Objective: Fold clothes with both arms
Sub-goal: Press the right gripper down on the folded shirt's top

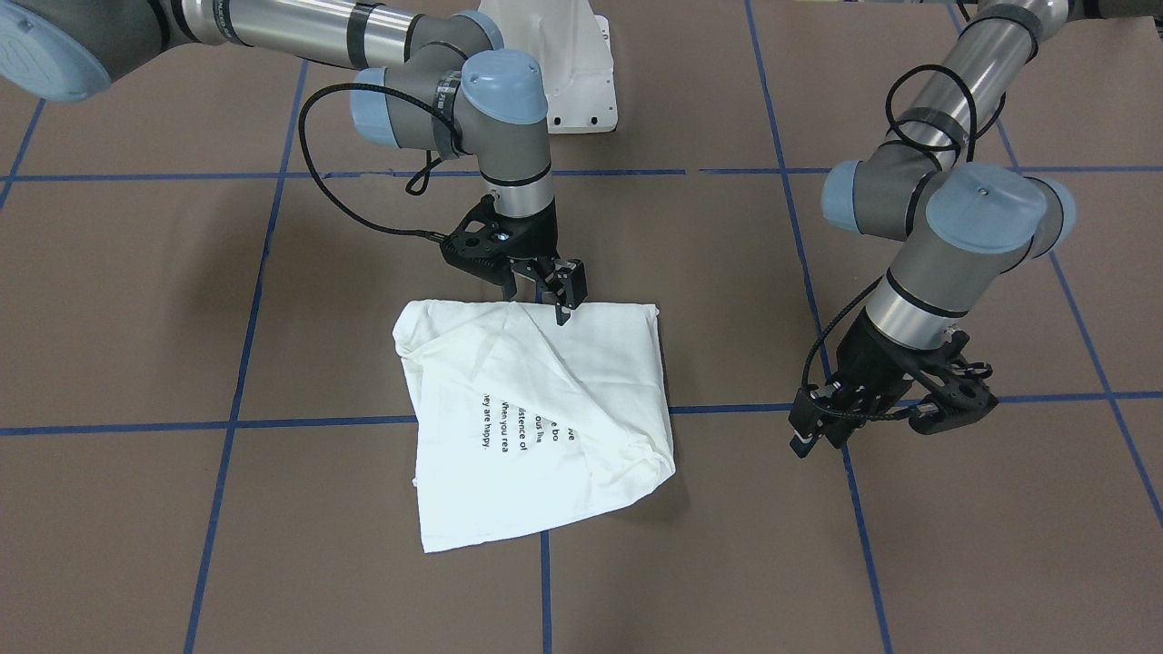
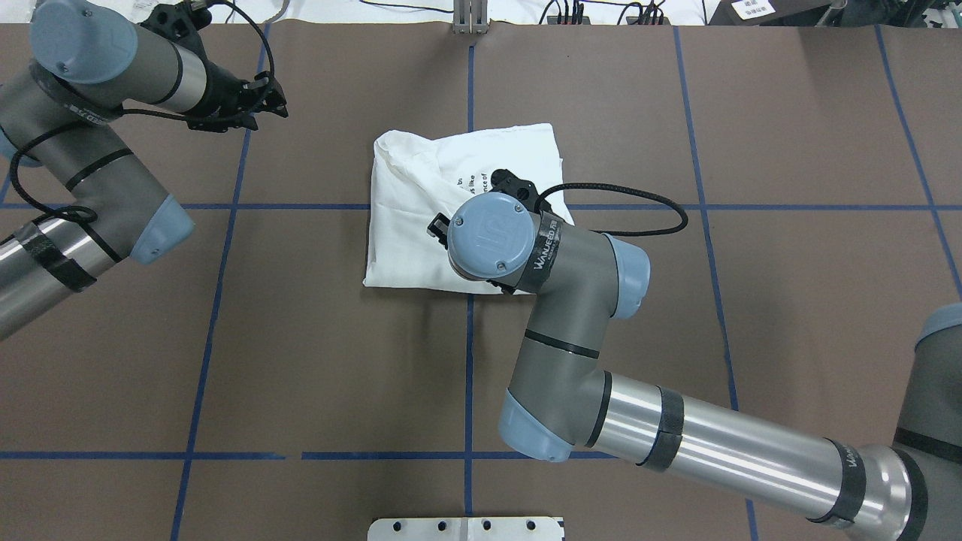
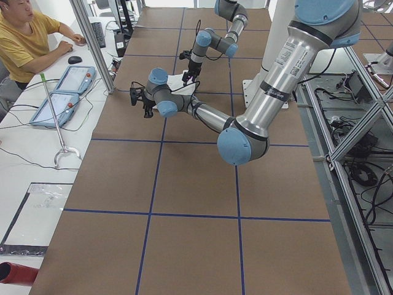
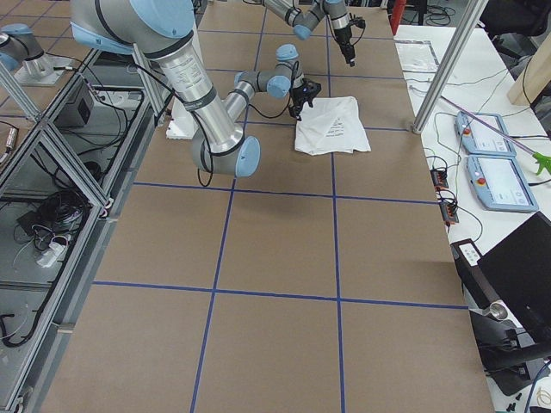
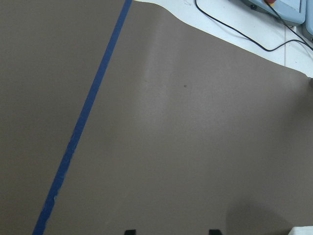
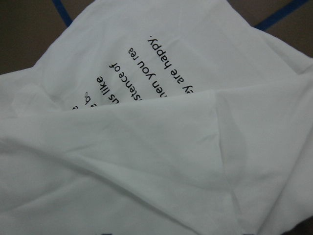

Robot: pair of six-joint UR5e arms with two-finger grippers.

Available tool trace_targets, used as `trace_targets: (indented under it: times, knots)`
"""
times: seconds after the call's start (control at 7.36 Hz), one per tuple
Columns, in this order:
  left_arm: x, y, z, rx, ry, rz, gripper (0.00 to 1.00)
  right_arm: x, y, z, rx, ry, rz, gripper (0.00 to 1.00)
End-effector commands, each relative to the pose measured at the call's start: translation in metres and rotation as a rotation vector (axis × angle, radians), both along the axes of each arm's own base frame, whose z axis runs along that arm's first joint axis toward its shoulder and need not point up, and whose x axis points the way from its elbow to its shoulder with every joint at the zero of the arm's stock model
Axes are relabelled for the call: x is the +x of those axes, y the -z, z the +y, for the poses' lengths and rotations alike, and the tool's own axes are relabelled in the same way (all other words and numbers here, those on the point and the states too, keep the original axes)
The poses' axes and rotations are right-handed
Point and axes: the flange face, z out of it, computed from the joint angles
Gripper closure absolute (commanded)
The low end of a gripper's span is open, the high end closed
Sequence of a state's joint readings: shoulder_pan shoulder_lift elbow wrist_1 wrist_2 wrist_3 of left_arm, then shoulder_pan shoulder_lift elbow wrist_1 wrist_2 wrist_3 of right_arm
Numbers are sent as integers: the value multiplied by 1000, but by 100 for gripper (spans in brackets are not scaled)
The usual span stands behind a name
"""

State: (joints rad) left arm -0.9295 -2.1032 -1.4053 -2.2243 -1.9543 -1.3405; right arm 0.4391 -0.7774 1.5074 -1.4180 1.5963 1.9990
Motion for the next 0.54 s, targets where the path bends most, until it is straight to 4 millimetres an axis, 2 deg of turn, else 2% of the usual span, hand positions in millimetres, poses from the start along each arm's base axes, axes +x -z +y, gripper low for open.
trace_targets:
  times: [0.0,0.27,0.41]
  knots:
    - [1,0,0,0,-1,0,40,-2,-3,1,-67,-76,-22,18]
    - [0,-1,1,-2,1,-1,40,7,-15,-23,-57,-115,14,18]
    - [1,0,1,-1,1,0,40,6,-21,-26,-47,-119,34,18]
